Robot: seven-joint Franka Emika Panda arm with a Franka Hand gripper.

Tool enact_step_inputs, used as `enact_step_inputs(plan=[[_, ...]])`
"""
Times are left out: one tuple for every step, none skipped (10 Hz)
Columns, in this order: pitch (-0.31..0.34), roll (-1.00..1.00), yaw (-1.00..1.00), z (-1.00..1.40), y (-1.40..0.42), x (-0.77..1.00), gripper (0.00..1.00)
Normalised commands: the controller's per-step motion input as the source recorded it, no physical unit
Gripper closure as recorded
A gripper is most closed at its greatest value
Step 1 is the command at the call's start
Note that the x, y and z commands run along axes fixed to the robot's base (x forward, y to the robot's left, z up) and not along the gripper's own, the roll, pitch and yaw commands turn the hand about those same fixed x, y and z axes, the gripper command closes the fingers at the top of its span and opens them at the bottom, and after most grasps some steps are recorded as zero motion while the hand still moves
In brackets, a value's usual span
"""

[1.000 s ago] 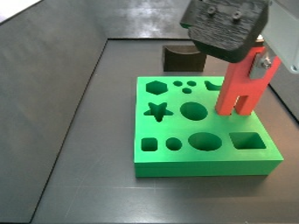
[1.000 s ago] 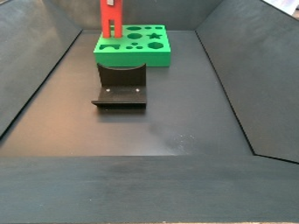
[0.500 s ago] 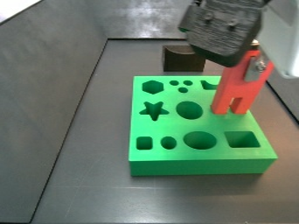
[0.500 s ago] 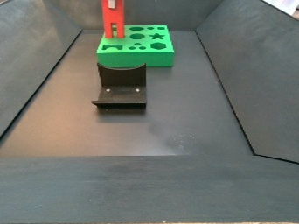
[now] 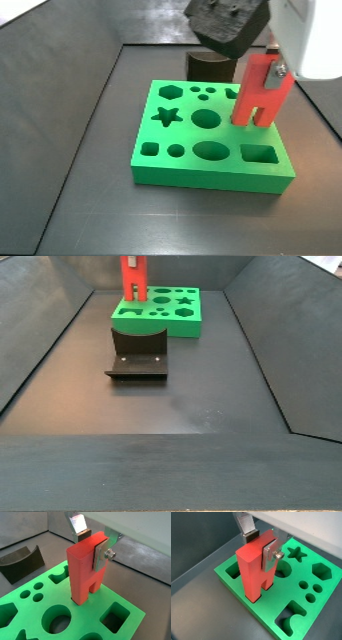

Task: Pick up the double-square object. Move up. Move to above the board. Insert the double-square object.
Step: Insert the double-square object.

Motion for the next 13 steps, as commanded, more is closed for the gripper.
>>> enact_step_inputs(plan=[[-0.05,0.0,0.0,-0.53,0.04,0.0,1.0],[0.119,0.34,0.34,-0.44,-0.09,0.0,1.0],[0.477,0.18,0.1,-0.05,0.0,0.12,1.0],[0.5,0.03,0.0,-0.02,0.0,0.08,1.0],[0.5,0.0,-0.07,-0.23,0.0,0.51,1.0],[0.47,0.0,-0.06,-0.34,0.0,0.6,1.0],[0.481,0.0,-0.11,-0.31,0.0,0.53,1.0],[0.494,0.01,-0.12,-0.25,0.05,0.5,1.0],[0.5,0.06,-0.13,-0.14,0.17,0.42,1.0],[0.399,0.0,-0.37,-0.41,0.21,0.37,1.0],[0.151,-0.11,-0.54,-0.72,0.33,0.16,1.0],[-0.031,-0.01,-0.02,0.0,0.0,-0.09,1.0],[0.0,-0.01,0.0,0.0,0.0,0.0,1.0]])
